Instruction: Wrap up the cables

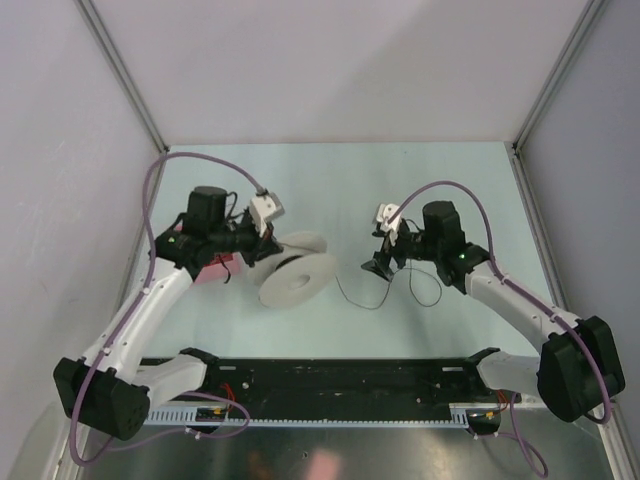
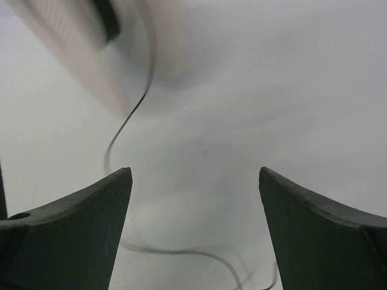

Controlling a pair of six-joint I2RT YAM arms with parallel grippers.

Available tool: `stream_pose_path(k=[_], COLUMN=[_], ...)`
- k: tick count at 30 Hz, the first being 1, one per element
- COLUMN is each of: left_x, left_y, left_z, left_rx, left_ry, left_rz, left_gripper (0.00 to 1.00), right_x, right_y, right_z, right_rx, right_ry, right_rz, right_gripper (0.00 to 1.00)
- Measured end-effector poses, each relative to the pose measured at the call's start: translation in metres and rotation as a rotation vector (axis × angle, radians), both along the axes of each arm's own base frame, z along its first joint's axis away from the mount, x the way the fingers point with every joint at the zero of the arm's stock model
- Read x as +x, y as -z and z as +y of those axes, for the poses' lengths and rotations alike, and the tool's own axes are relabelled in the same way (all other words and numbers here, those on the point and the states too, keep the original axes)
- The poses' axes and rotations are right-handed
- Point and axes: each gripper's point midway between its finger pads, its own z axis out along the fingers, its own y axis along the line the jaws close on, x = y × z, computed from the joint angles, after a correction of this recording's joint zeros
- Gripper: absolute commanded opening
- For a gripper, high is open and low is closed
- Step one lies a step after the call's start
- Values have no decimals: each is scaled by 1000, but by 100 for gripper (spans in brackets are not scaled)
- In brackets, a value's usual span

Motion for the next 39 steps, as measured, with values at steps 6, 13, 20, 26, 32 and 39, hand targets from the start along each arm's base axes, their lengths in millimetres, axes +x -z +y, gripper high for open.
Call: stream_pose_path(k=[6, 13, 20, 26, 32, 39], left_x=[-32, -43, -45, -42, -38, -34], left_y=[57, 54, 53, 55, 56, 57], left_z=[-11, -35, -41, -44, -45, -45], left_rx=[101, 111, 116, 114, 117, 132], left_ry=[224, 409, 467, 481, 484, 486], left_rz=[-23, -180, -229, -242, -251, -257], left_gripper=[0, 0, 0, 0, 0, 8], right_x=[22, 11, -18, -29, -40, -39], right_y=[-52, -62, -36, -18, -11, -6], right_z=[3, 28, 65, 83, 101, 107], right_rx=[68, 88, 65, 52, 50, 45], right_ry=[-4, -93, -234, -296, -354, -360], right_rz=[-108, -95, -27, 15, 24, 13], right_gripper=[94, 89, 73, 57, 31, 0])
